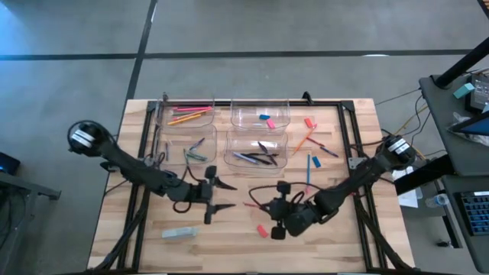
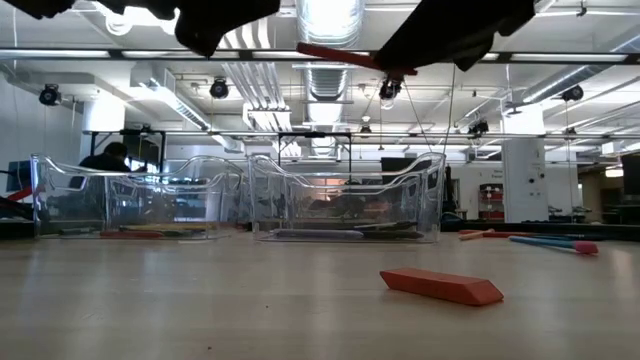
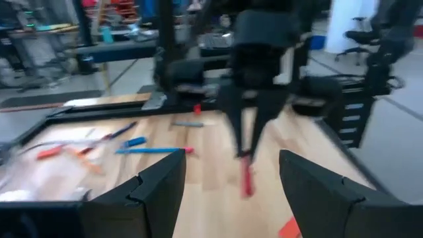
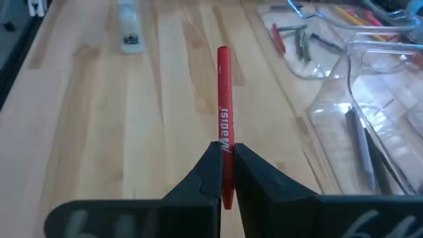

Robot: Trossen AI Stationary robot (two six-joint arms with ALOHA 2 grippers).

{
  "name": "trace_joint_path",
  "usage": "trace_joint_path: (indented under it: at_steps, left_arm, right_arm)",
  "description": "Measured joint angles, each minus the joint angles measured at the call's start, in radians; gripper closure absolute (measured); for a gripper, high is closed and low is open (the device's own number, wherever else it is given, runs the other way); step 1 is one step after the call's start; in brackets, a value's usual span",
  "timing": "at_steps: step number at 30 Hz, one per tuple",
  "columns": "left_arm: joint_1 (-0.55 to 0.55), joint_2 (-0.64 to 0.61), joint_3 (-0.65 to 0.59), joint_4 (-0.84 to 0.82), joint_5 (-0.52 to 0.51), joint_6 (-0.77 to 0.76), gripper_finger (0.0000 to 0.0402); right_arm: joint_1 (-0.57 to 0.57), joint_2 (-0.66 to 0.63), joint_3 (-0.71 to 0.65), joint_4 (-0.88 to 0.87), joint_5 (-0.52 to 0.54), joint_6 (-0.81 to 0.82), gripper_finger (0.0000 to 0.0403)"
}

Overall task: Sort crayons/erasers/pens/pencils in bins
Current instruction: Put the bottom red crayon into the bottom left transparent bin

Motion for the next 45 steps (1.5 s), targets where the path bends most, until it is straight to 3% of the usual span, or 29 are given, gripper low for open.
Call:
trace_joint_path:
  at_steps: [7,16,23,28,39,45]
  left_arm:
    - [0.02,0.088,0.069,-0.061,0.056,-0.007,0.0169]
    - [0.053,0.207,0.171,-0.124,0.133,-0.009,0.012]
    - [0.072,0.252,0.223,-0.191,0.134,-0.009,0.012]
    - [0.081,0.249,0.227,-0.191,0.133,-0.009,0.0173]
    - [0.085,0.246,0.226,-0.218,0.138,-0.009,0.0375]
    - [0.089,0.236,0.226,-0.218,0.141,-0.009,0.0386]
  right_arm:
    - [-0.008,0.006,0.0,0.01,-0.016,-0.003,0.0389]
    - [-0.016,0.006,0.001,0.04,-0.015,-0.016,0.039]
    - [-0.018,0.006,0.001,0.056,-0.015,-0.015,0.039]
    - [-0.018,0.006,0.001,0.055,-0.015,-0.014,0.039]
    - [-0.028,0.006,0.001,0.064,-0.003,-0.014,0.039]
    - [-0.027,0.006,0.001,0.081,0.011,-0.021,0.0362]
